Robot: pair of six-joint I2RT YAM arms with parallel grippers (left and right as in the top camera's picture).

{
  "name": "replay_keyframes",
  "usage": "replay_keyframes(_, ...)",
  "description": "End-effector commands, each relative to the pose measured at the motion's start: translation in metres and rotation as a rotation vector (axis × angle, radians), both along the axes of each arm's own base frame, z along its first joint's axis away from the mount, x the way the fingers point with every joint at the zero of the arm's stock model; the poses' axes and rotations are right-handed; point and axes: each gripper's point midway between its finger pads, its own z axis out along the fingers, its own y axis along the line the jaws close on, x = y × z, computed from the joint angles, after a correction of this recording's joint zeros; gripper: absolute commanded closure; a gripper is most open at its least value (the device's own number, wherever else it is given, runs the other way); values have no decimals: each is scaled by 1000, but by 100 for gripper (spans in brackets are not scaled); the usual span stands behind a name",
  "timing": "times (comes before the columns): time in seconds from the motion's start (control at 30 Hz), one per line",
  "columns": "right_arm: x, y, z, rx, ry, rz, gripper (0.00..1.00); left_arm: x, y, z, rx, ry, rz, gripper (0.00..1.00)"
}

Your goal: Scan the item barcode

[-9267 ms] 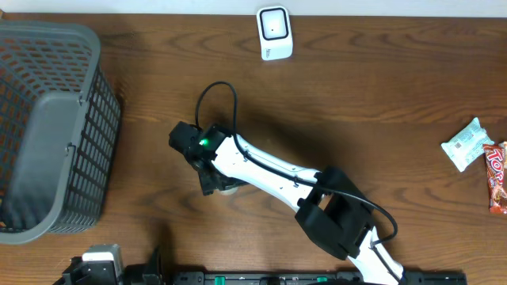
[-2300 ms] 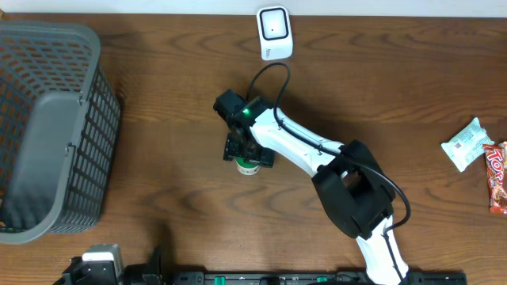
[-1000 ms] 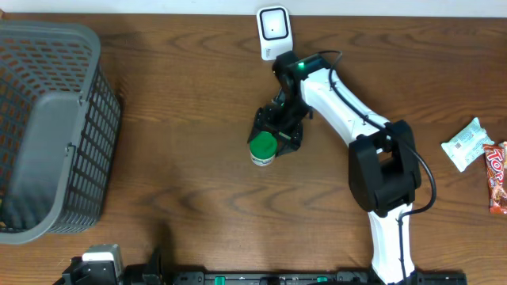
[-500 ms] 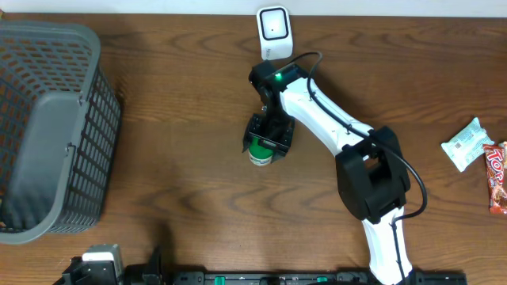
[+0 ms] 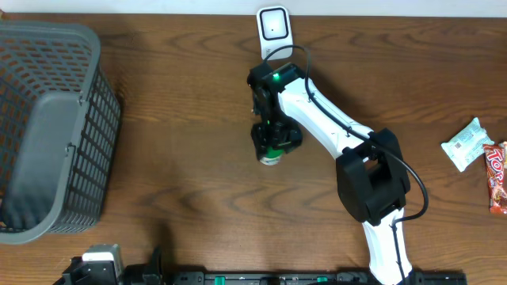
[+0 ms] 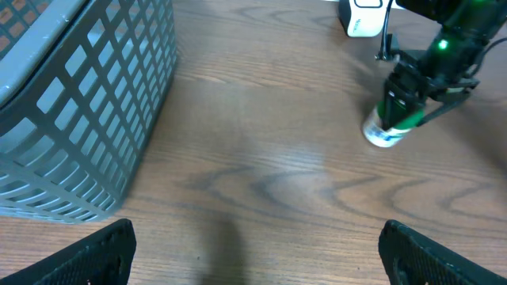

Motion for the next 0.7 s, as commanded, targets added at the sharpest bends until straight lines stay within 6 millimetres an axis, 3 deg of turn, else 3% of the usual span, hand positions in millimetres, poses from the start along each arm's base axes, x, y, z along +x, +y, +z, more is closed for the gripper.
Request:
replay_keyframes(0.0,23,-45,7,-214,-126,269,44,-1,-1,2,10,-9,-13,2)
replay_keyframes(0.07,31,-55,18,-284,-175,251,41,-1,-1,2,10,-9,-13,2)
replay_keyframes(0.17,38,-51,39,-272,-229,223,37,-1,-1,2,10,-9,-13,2)
replay_keyframes(0.23,43,-45,55,-247,-281,169,4,-1,-1,2,10,-10,-13,2)
replay_keyframes(0.27,42,-40,63,-218,-289,155,1,-1,-1,2,10,-9,-13,2)
replay_keyframes(0.47,26,-11,89,-47,-267,24,1,-1,-1,2,10,-10,-13,2)
replay_keyframes(0.63,15,-13,88,-107,-192,-474,1,-1,-1,2,10,-10,-13,2)
replay_keyframes(0.67,15,-9,88,-93,-184,-503,1,-1,-1,2,10,-10,-13,2)
